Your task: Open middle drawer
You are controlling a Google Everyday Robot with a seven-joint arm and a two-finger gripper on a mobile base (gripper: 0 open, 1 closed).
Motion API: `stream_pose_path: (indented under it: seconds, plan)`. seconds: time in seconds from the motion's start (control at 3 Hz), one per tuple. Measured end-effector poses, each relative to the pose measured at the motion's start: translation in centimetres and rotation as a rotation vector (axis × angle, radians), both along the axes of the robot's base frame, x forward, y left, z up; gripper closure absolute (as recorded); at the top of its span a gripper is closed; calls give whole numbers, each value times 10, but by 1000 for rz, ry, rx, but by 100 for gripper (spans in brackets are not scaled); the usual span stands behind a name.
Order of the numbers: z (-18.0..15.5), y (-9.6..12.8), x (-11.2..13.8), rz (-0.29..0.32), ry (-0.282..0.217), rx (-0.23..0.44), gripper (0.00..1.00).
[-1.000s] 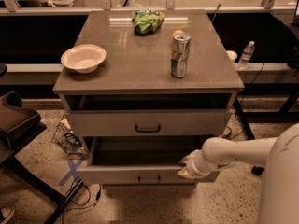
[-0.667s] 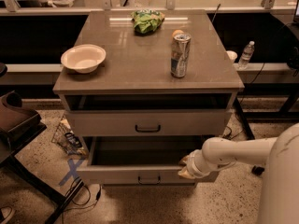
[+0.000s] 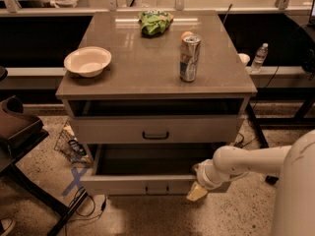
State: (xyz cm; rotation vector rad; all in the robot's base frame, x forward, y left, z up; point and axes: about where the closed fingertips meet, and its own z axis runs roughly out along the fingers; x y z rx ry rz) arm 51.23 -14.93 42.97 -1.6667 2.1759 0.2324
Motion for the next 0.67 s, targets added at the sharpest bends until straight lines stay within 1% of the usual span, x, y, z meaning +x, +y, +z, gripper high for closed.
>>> stream_pose_path:
  seconds: [0.33,0.67]
  plan:
    - [0,0,0,0,0,0,0]
    - [0,0,0,0,0,0,0]
